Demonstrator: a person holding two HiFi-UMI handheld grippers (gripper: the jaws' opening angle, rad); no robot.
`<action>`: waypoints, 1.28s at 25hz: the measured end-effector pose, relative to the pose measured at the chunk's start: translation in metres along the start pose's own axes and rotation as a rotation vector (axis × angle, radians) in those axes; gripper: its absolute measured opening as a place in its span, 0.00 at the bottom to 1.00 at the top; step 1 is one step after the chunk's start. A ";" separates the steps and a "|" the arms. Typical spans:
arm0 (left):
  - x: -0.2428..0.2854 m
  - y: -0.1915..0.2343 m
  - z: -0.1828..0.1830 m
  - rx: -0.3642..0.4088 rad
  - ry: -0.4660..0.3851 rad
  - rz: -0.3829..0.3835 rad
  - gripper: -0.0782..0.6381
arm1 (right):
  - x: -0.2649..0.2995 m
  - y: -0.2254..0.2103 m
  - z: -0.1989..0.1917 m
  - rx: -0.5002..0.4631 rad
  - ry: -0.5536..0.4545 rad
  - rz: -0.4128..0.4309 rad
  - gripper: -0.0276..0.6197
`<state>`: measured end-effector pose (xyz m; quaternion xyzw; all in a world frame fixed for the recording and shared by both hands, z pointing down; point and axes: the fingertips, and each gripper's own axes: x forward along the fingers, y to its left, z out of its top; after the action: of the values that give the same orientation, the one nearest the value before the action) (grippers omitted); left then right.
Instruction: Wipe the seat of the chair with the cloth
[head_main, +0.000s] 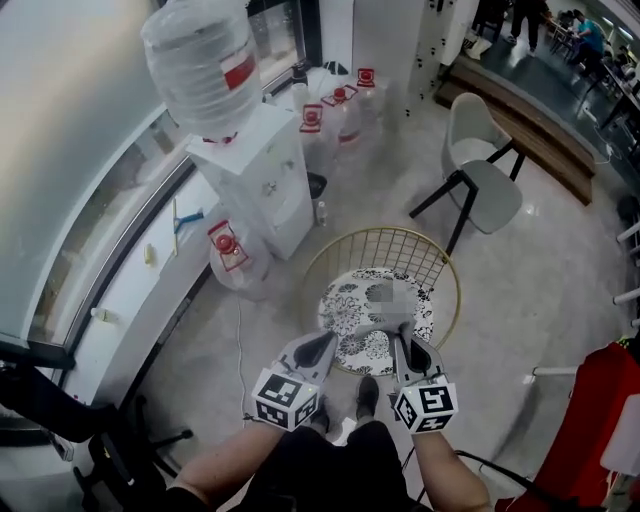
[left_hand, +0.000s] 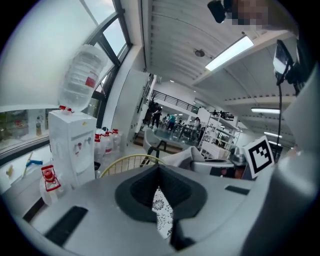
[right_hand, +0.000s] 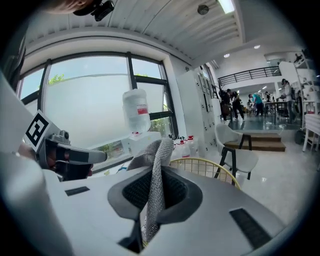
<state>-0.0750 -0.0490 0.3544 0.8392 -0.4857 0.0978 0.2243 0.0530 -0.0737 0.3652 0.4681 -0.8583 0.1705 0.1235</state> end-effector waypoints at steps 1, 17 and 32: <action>0.006 0.002 -0.011 -0.003 0.017 0.006 0.12 | 0.006 -0.002 -0.010 0.006 0.014 0.011 0.08; 0.045 0.060 -0.189 -0.168 0.290 0.197 0.12 | 0.072 0.024 -0.194 0.049 0.277 0.205 0.08; 0.075 0.104 -0.307 -0.183 0.404 0.222 0.12 | 0.142 0.058 -0.351 0.059 0.425 0.265 0.08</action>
<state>-0.1095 -0.0063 0.6819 0.7203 -0.5273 0.2432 0.3795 -0.0531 -0.0086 0.7278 0.3085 -0.8614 0.3050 0.2642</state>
